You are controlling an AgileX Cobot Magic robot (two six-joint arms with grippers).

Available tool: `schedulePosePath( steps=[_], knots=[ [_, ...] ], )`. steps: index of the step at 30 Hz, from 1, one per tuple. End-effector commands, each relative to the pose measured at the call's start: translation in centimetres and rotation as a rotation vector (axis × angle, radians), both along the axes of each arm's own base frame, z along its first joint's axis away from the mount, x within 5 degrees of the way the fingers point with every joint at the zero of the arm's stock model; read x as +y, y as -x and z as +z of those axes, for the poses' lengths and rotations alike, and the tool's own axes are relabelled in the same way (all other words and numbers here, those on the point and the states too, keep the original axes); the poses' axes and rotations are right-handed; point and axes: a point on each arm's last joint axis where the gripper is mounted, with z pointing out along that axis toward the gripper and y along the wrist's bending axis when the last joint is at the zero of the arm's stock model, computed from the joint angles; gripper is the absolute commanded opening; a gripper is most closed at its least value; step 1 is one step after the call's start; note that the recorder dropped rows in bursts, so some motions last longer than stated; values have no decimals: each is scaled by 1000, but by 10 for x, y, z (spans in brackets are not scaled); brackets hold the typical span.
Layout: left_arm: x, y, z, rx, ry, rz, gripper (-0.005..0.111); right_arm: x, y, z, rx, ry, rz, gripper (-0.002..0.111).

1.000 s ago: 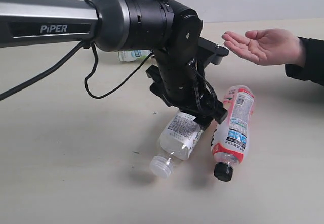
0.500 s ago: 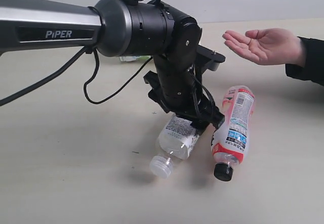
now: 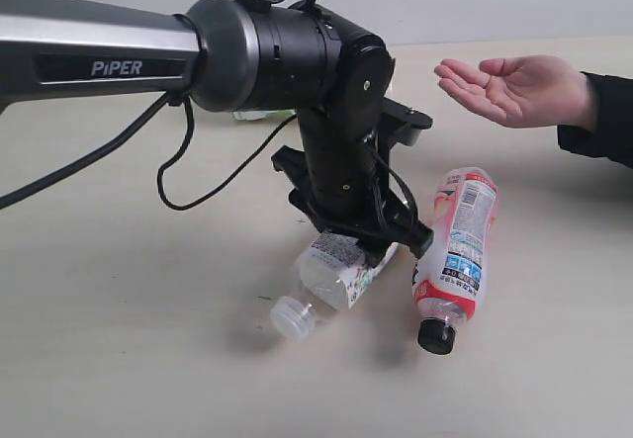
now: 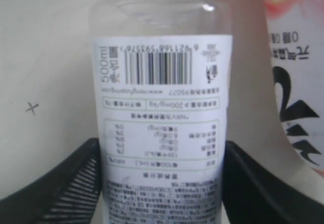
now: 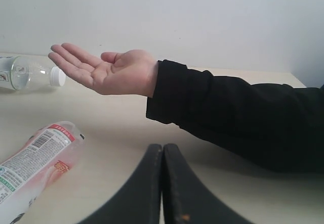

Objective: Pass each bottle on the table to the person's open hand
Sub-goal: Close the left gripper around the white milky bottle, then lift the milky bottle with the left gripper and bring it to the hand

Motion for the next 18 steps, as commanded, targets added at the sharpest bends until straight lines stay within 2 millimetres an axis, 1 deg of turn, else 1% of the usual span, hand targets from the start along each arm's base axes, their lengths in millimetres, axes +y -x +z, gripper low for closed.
schedulePosePath(
  steps=[1,4,8,11,14,16,18],
  knots=[
    [0,0,12,7,-4,39,0,0,0,-1,-8,3,-1,0],
    [-5,-4,36,-26,51,74,0,0,0,-1,-8,3,-1,0],
    [-12,-6,80,-78,170,104,0,0,0,-1,-8,3,-1,0],
    [-17,-6,111,-87,273,157,0,0,0,-1,-8,3,-1,0],
    [-24,-4,136,-49,387,235,0,0,0,-1,-8,3,-1,0],
    [-30,-3,153,-23,475,243,0,0,0,-1,-8,3,-1,0],
    [-37,-2,165,-3,568,251,0,0,0,-1,-8,3,-1,0]
  ],
)
